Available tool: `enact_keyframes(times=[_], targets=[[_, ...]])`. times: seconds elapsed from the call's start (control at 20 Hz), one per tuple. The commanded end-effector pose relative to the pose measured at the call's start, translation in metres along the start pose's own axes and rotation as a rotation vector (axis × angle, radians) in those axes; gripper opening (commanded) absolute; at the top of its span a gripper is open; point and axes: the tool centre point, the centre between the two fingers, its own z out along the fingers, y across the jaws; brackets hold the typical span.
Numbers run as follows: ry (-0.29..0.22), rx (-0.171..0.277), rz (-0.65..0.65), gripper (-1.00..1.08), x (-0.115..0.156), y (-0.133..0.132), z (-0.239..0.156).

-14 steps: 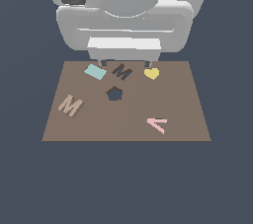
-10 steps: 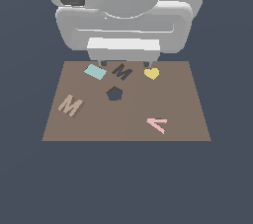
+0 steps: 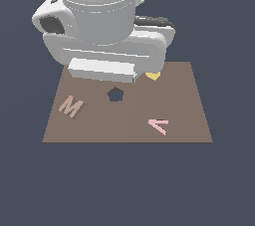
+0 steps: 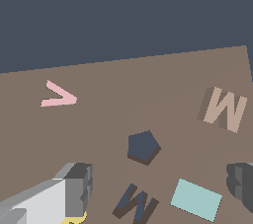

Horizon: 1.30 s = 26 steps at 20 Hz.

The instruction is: Insert a designated object into the corresponding slot on a board.

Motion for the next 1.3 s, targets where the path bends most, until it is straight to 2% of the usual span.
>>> enact_keyframes(times=[0.0, 0.4, 0.65, 0.95, 1.25], targets=[[-0.007, -0.002, 0.042, 1.00, 0.006, 0.016, 0.015], [-0.033, -0.007, 0.216, 1.00, 0.024, 0.082, 0.074], [-0.045, -0.007, 0.297, 1.00, 0.027, 0.113, 0.101], [-0.053, -0.007, 0.348, 1.00, 0.028, 0.132, 0.118], [-0.054, -0.008, 0.352, 1.00, 0.028, 0.134, 0.121]])
